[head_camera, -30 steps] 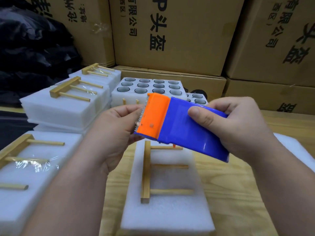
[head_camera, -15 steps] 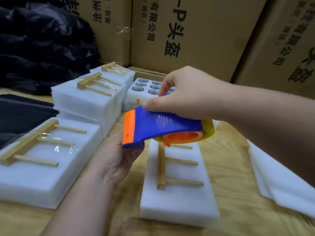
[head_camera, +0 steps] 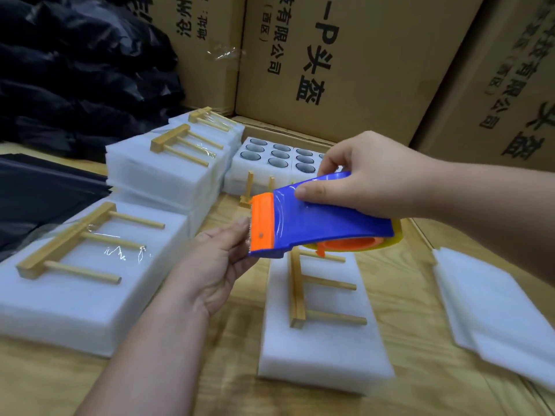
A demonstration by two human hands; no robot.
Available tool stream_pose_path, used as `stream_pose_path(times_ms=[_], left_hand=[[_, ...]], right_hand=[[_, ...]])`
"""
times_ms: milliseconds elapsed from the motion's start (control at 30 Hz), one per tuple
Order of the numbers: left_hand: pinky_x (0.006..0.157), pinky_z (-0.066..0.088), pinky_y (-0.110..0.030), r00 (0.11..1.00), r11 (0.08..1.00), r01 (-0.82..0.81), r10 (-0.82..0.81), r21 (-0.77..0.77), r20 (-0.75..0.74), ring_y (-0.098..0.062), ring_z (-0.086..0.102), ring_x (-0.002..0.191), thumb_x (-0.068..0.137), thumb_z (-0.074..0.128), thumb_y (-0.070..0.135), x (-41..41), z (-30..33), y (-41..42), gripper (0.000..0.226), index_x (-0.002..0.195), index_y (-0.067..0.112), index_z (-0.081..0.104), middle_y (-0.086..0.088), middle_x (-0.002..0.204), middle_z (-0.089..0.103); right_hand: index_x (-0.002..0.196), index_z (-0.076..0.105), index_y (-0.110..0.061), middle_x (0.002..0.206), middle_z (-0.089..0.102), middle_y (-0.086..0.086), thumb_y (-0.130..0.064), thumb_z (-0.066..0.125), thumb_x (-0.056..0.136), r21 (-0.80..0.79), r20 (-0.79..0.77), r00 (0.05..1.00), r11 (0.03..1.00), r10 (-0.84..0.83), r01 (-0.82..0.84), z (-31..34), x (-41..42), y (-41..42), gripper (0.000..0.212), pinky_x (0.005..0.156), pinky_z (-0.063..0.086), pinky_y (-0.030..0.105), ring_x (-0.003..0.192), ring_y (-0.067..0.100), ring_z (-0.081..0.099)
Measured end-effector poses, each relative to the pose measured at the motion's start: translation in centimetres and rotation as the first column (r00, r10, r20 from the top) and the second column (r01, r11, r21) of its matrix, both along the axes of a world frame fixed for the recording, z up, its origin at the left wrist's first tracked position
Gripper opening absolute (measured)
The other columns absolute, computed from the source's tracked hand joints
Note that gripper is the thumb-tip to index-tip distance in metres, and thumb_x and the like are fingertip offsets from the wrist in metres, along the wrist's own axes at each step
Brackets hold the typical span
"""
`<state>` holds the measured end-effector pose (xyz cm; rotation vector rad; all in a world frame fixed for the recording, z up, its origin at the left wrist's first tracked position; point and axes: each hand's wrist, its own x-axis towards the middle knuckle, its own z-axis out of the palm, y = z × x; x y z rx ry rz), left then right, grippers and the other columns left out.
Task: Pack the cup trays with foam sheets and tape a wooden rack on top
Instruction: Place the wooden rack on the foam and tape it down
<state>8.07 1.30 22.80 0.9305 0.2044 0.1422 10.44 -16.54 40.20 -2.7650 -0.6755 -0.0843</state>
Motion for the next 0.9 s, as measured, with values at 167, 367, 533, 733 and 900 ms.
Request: stream_pose_path(times_ms=[167,367,533,733,900], left_hand=[[0.053,0.058,-0.021,0.998,0.995,-0.048,0.045,-0.085,-0.031,-0.004,0.064,0.050,0.095,0.067,0.014,-0.1,-0.3,1.2,0.008,0.088,0.009,0.065,0.002,0.061,0.066],[0.049,0.056,-0.020,0.996,0.995,-0.032,0.023,-0.099,-0.090,-0.003,0.064,0.050,0.095,0.068,0.015,0.0,-0.7,1.9,0.011,0.085,0.009,0.066,0.002,0.060,0.066],[0.047,0.056,-0.022,0.978,0.994,0.085,-0.097,-0.073,-0.186,-0.007,0.069,0.053,0.093,0.070,0.014,-0.5,-1.4,0.8,0.007,0.090,0.008,0.067,0.000,0.064,0.069],[0.044,0.055,-0.021,0.951,0.985,0.123,-0.153,-0.125,-0.267,-0.007,0.068,0.050,0.094,0.068,0.011,-1.1,-2.1,0.2,0.011,0.084,0.008,0.069,-0.001,0.062,0.069],[0.042,0.054,-0.020,0.936,0.987,0.143,-0.161,-0.078,-0.312,-0.006,0.068,0.050,0.095,0.068,0.012,-1.0,-2.4,0.3,0.011,0.085,0.007,0.069,0.000,0.061,0.069]], right_hand=[[0.083,0.073,-0.042,0.069,0.074,-0.015,-0.088,0.064,0.054,0.064,-0.031,0.999,0.997,-0.028,0.030,2.3,-0.8,-2.1,0.055,0.047,0.049,0.022,0.058,0.001,0.070],[0.088,0.073,-0.045,0.068,0.075,-0.011,-0.097,0.063,0.042,0.044,-0.046,0.993,0.992,-0.113,0.115,4.8,-1.6,-4.7,0.069,0.047,0.049,0.021,0.055,0.004,0.070],[0.090,0.074,-0.046,0.069,0.076,-0.009,-0.105,0.058,0.030,-0.043,-0.055,0.988,0.989,-0.142,0.139,5.9,-1.0,-6.0,0.085,0.053,0.053,0.030,0.057,0.008,0.072],[0.088,0.072,-0.046,0.073,0.077,-0.008,-0.095,0.068,0.046,-0.100,-0.108,0.986,0.988,-0.126,0.115,6.7,-1.1,-4.0,0.065,0.048,0.053,0.025,0.060,0.011,0.074],[0.085,0.073,-0.043,0.072,0.077,-0.004,-0.084,0.065,0.052,-0.172,-0.115,0.991,0.984,-0.068,0.047,7.6,-0.6,-1.7,0.052,0.045,0.050,0.020,0.059,0.013,0.074]])
